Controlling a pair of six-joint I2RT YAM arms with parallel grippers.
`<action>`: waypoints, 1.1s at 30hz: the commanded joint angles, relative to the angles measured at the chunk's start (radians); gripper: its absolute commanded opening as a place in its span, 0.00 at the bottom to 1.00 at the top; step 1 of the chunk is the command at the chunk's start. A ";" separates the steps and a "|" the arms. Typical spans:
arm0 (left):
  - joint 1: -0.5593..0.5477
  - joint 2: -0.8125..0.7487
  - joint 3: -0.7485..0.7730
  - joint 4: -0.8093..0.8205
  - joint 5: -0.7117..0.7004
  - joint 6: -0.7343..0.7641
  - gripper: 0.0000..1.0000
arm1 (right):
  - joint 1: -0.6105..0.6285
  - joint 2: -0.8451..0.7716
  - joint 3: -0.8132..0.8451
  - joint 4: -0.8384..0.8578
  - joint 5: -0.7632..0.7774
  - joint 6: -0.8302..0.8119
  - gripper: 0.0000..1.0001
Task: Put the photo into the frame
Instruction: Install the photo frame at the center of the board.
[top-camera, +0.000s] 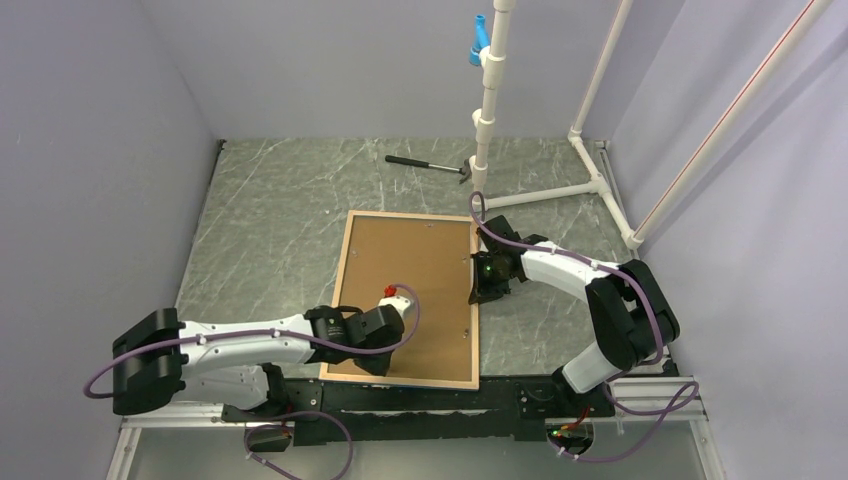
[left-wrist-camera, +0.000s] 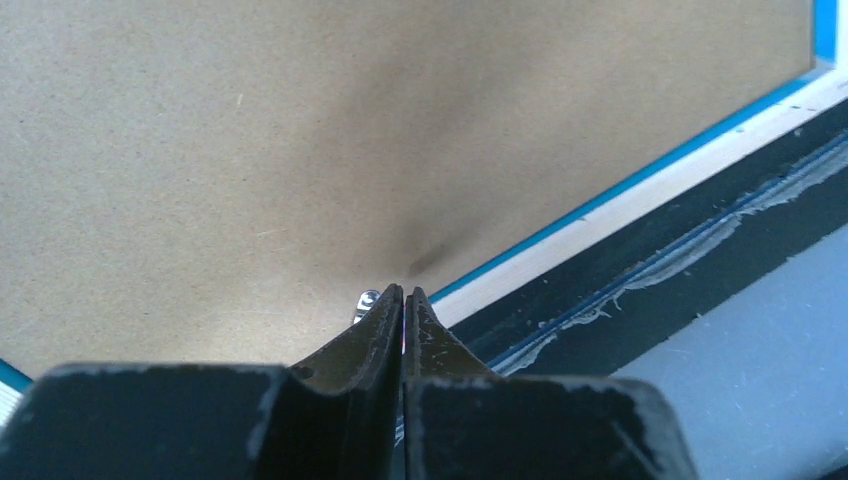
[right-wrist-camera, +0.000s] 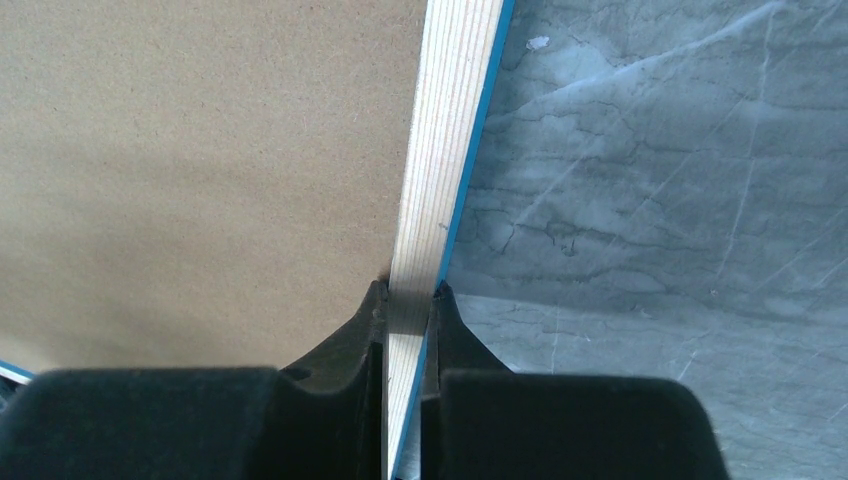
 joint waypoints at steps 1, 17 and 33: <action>-0.010 -0.025 0.030 0.041 0.054 0.023 0.10 | 0.001 0.040 -0.008 0.008 0.105 -0.064 0.00; -0.057 0.019 0.074 -0.157 -0.177 -0.096 0.68 | 0.002 0.026 -0.008 0.003 0.108 -0.071 0.00; -0.097 0.141 0.089 -0.192 -0.216 -0.101 0.57 | 0.001 0.025 -0.008 0.003 0.104 -0.078 0.00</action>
